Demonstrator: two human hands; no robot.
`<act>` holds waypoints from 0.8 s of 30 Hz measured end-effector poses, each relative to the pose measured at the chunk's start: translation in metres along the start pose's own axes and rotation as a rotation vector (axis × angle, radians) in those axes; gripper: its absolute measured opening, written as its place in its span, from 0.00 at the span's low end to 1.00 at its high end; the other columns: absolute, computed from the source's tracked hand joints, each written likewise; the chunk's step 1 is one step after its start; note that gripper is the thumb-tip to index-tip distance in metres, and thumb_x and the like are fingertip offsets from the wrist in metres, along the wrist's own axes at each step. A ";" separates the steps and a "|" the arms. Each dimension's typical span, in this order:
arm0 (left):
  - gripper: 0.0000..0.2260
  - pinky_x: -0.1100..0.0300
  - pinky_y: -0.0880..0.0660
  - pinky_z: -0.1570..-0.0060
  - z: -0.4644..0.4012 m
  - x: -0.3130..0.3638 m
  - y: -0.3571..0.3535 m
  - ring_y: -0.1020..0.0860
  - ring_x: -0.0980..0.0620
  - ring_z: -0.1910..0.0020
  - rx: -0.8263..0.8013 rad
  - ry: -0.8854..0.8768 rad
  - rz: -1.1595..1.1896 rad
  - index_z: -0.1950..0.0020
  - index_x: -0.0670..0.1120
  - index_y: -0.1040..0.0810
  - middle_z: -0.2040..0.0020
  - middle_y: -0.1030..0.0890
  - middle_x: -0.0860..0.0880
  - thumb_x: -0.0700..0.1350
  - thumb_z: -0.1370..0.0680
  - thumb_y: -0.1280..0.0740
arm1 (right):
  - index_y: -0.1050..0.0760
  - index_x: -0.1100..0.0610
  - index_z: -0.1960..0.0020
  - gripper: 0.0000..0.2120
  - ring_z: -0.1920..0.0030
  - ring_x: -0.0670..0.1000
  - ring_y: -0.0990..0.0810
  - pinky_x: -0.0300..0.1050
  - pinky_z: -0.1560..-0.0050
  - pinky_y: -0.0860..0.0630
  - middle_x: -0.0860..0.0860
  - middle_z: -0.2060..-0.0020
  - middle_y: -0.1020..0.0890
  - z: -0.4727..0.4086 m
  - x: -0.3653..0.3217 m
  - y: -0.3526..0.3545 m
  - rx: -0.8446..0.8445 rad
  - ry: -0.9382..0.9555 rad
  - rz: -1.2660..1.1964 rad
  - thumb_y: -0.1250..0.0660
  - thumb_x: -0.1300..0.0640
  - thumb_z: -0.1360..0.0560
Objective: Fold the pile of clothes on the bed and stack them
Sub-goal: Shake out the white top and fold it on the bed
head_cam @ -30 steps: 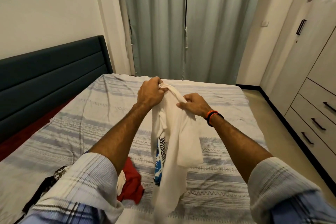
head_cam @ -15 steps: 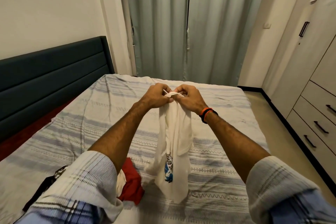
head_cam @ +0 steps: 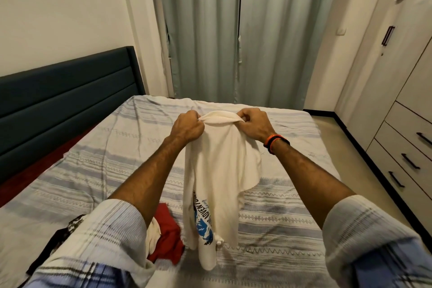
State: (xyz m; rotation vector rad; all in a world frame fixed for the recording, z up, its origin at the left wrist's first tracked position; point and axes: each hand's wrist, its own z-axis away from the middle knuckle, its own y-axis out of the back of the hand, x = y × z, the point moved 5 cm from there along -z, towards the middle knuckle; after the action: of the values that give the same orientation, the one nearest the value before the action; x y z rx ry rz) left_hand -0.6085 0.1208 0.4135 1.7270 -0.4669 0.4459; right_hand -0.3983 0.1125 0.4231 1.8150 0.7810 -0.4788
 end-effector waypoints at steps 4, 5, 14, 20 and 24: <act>0.09 0.55 0.23 0.50 0.005 0.014 -0.010 0.22 0.45 0.50 -0.125 -0.104 0.055 0.46 0.45 0.23 0.49 0.20 0.46 0.43 0.25 0.32 | 0.17 0.57 0.55 0.03 0.60 0.46 0.23 0.37 0.56 0.32 0.44 0.62 0.18 -0.002 -0.024 -0.007 -0.011 0.169 -0.072 0.29 0.60 0.28; 0.09 0.58 0.25 0.55 0.007 0.021 -0.011 0.22 0.48 0.52 -0.128 -0.136 0.110 0.47 0.46 0.22 0.51 0.20 0.48 0.44 0.26 0.30 | 0.17 0.58 0.56 0.03 0.59 0.46 0.22 0.37 0.56 0.31 0.46 0.61 0.17 -0.002 -0.028 -0.012 -0.024 0.197 -0.092 0.28 0.60 0.29; 0.04 0.54 0.22 0.54 0.001 0.013 0.013 0.23 0.51 0.60 0.050 -0.128 0.313 0.61 0.47 0.18 0.63 0.19 0.49 0.42 0.29 0.24 | 0.19 0.54 0.59 0.17 0.67 0.45 0.25 0.39 0.66 0.31 0.46 0.67 0.21 0.001 -0.005 -0.011 -0.365 0.012 0.065 0.18 0.47 0.38; 0.07 0.56 0.23 0.47 -0.002 -0.010 0.014 0.20 0.45 0.48 -0.056 0.026 0.018 0.53 0.49 0.18 0.50 0.17 0.46 0.45 0.29 0.24 | 0.20 0.55 0.65 0.09 0.74 0.42 0.28 0.38 0.68 0.32 0.46 0.74 0.22 -0.002 0.005 -0.002 -0.308 -0.078 -0.253 0.21 0.63 0.34; 0.18 0.56 0.23 0.50 0.009 0.013 -0.001 0.21 0.46 0.51 -0.297 -0.079 -0.070 0.44 0.43 0.19 0.48 0.18 0.45 0.46 0.31 0.21 | 0.19 0.59 0.60 0.08 0.64 0.48 0.22 0.43 0.60 0.25 0.54 0.64 0.18 -0.009 -0.016 -0.007 -0.259 -0.021 -0.503 0.23 0.68 0.33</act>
State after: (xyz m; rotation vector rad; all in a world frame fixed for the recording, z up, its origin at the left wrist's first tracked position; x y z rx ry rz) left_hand -0.5971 0.1113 0.4178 1.4718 -0.5010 0.2448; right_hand -0.4152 0.1177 0.4320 1.3658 1.2330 -0.6822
